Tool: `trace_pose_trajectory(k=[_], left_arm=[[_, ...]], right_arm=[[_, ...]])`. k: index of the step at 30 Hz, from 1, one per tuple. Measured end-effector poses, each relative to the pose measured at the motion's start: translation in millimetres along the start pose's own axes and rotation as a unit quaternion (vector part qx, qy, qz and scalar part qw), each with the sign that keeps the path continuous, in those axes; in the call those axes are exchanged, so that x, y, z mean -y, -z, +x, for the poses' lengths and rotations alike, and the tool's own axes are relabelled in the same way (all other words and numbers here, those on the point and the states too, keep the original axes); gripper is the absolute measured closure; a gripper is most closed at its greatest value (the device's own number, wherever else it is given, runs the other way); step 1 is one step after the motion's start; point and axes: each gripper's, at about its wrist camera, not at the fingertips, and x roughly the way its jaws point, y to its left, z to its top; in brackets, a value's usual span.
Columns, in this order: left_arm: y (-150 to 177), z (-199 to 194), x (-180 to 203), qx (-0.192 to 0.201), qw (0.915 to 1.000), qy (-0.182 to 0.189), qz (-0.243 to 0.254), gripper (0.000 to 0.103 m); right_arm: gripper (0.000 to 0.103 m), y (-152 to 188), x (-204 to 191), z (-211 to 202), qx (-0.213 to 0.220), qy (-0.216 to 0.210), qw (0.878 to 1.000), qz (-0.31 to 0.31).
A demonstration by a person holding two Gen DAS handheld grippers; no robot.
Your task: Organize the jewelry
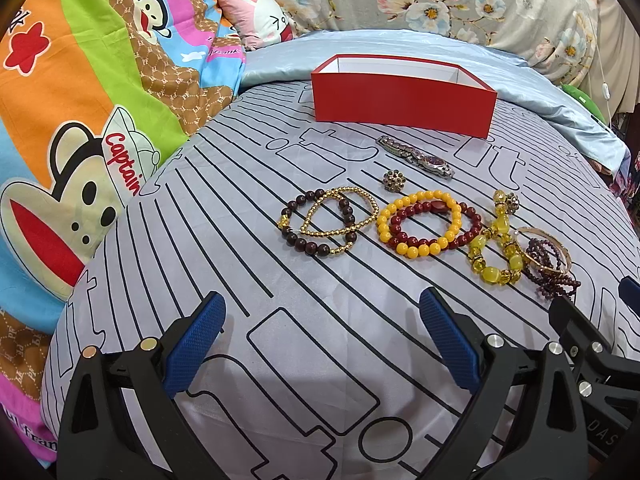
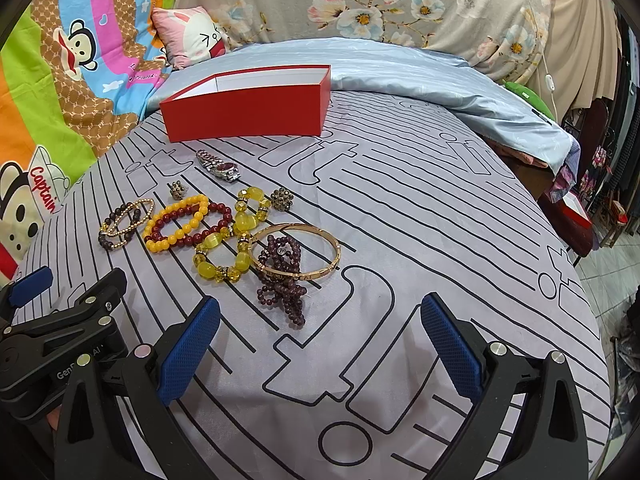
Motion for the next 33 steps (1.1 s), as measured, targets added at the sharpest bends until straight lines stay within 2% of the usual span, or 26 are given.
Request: trace_pose_trajectory(k=[15, 17, 20, 24, 29, 33], left_arm=[[-0.3, -0.9, 0.3, 0.000, 1.0000, 0.001, -0.002, 0.010], [-2.0, -1.0, -4.8, -0.001, 0.9998, 0.012, -0.014, 0.009], [-1.9, 2.9, -26.0, -0.014, 0.9976, 0.033, -0.059, 0.009], [-2.9, 10.9, -54.6, -0.031, 0.9945, 0.035, -0.093, 0.009], [-17.5, 14.9, -68.9, -0.014, 0.9974, 0.023, -0.066, 0.009], [-29.1, 29.2, -68.6, -0.021, 0.9980, 0.025, -0.054, 0.011]], right_arm=[[0.007, -0.2, 0.4, 0.3, -0.001, 0.000, 1.000, 0.001], [0.007, 0.1, 2.4, 0.5, -0.001, -0.002, 1.000, 0.004], [0.007, 1.0, 10.9, -1.8, 0.002, -0.010, 1.000, 0.022], [0.007, 2.1, 18.0, -3.7, 0.005, -0.015, 0.999, 0.034], [0.007, 1.3, 7.6, -0.4, -0.001, -0.017, 1.000, 0.015], [0.007, 0.7, 3.0, 1.9, -0.005, -0.019, 1.000, 0.008]])
